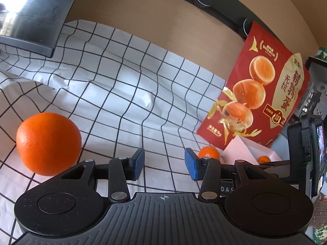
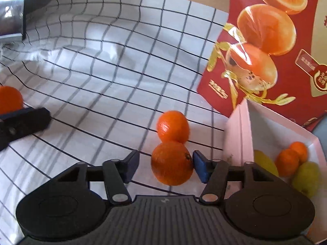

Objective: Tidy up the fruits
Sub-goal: 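Grasp another mandarin on the table with the right gripper, then grasp a mandarin with the left gripper while the right gripper lowers its mandarin and opens, then lift the mandarin with the left gripper while the right gripper hovers over a mandarin, then close the right gripper on the mandarin while the left gripper holds its mandarin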

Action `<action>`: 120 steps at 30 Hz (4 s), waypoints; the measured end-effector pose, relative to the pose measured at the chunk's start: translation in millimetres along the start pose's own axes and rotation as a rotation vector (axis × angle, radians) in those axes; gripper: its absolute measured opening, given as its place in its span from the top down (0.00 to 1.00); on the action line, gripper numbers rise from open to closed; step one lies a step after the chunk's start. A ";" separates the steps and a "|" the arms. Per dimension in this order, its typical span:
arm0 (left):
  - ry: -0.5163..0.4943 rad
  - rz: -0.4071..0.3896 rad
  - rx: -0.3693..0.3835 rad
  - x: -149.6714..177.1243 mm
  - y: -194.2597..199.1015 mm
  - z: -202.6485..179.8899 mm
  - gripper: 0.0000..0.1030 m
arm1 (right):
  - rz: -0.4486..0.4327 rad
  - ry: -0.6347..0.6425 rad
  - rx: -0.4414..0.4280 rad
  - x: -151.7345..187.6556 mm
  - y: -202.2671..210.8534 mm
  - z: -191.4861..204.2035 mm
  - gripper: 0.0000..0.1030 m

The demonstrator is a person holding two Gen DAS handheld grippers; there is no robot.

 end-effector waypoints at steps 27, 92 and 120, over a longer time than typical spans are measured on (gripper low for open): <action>-0.180 0.118 0.310 16.0 -18.6 -93.8 0.54 | -0.065 -0.007 -0.254 126.5 150.2 -91.6 0.60; -0.294 0.206 0.208 82.3 25.0 -145.1 0.54 | -0.038 -0.214 -0.072 151.6 98.8 -148.4 0.00; -0.356 0.204 0.095 87.3 27.8 -158.3 0.53 | -0.066 -0.143 -0.124 177.4 125.6 -164.2 0.06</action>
Point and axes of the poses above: each gripper's, at about its wrist camera, not at the fingertips, and y roughly against the way its jaws point, z to its left, x to its underside, the point moved 5 cm from there along -y, roughly the way its jaws point, and after that the axes turned 13 degrees about -y, right-handed, at the moved point
